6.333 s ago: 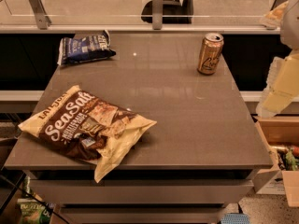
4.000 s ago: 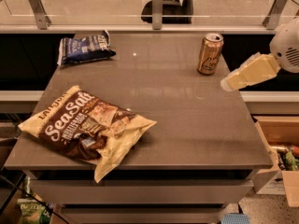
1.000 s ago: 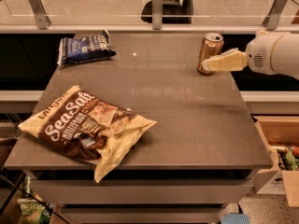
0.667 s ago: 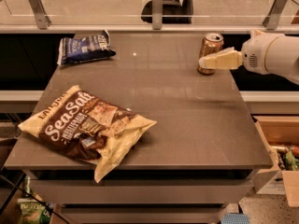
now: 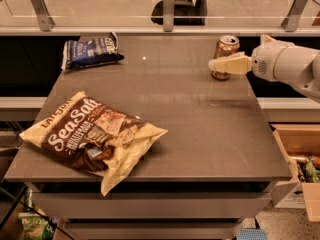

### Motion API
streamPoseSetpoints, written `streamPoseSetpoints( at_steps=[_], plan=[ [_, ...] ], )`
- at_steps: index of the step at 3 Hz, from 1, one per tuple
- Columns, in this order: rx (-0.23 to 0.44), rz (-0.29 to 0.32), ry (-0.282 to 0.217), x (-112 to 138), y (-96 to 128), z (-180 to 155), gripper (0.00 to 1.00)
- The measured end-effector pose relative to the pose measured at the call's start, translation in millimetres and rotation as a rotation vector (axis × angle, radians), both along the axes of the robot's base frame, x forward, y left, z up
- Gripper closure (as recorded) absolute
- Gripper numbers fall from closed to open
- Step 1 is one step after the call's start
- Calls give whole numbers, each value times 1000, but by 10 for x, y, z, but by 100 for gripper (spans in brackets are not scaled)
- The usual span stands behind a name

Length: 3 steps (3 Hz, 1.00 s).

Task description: Move orange can near brown chip bag

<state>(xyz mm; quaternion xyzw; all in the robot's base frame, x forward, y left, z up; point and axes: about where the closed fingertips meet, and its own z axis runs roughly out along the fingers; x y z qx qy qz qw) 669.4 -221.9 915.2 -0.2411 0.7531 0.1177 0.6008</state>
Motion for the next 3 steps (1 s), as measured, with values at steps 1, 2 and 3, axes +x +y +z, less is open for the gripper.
streamPoseSetpoints(
  at_steps=[1, 2, 3],
  plan=[
    [5, 10, 23, 94, 31, -107, 0],
    [12, 15, 38, 203, 44, -192, 0],
    [18, 27, 38, 301, 70, -215, 0]
  ],
)
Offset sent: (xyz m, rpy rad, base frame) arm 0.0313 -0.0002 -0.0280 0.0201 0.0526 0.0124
